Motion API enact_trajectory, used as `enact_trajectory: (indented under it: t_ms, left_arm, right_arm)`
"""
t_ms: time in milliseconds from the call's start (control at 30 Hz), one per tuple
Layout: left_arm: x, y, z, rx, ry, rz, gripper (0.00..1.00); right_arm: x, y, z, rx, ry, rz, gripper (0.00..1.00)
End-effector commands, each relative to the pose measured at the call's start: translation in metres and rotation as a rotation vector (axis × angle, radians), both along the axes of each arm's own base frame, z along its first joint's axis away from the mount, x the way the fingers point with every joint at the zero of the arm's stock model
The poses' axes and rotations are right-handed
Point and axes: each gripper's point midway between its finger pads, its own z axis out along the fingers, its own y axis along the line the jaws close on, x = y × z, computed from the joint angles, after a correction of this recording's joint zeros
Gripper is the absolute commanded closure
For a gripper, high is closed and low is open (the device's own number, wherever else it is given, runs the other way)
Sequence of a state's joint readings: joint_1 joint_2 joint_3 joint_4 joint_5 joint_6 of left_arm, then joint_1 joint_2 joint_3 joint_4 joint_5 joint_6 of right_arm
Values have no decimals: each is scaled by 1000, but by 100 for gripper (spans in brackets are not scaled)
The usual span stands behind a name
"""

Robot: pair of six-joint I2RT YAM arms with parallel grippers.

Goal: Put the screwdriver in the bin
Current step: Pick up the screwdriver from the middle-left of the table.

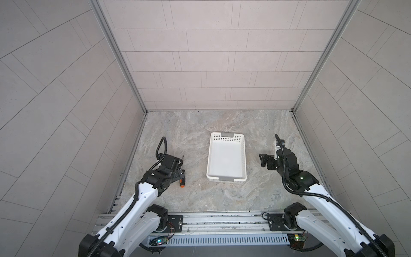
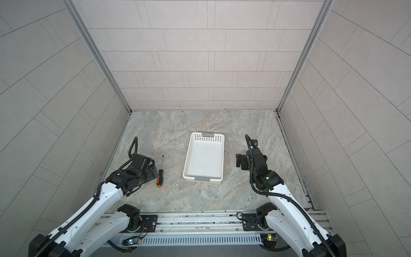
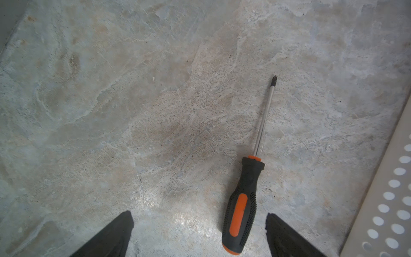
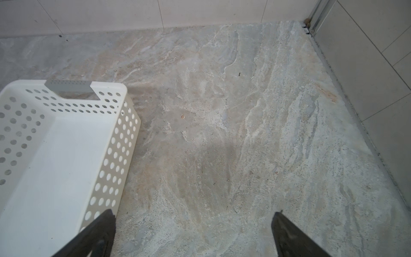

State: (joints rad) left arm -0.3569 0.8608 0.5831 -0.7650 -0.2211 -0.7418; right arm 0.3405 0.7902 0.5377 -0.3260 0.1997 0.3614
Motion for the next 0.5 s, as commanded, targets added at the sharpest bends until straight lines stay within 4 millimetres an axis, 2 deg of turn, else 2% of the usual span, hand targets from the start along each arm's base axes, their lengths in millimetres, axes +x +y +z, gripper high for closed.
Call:
enact_trajectory:
  t_ms: [0,300,467]
  left_arm:
    - [5,-4,-3,-1,-12,-18,2]
    - [13,-29,-33,-49,66,-144,7]
    - [13,-35,-43,-36,108,-172,10]
  right_arm:
    - [-4,-10,-4,-22,-21,-45,0]
    - [-19,-18,2,18,-116,-65,0]
    - [-26,-29,8,42,-199,-117,0]
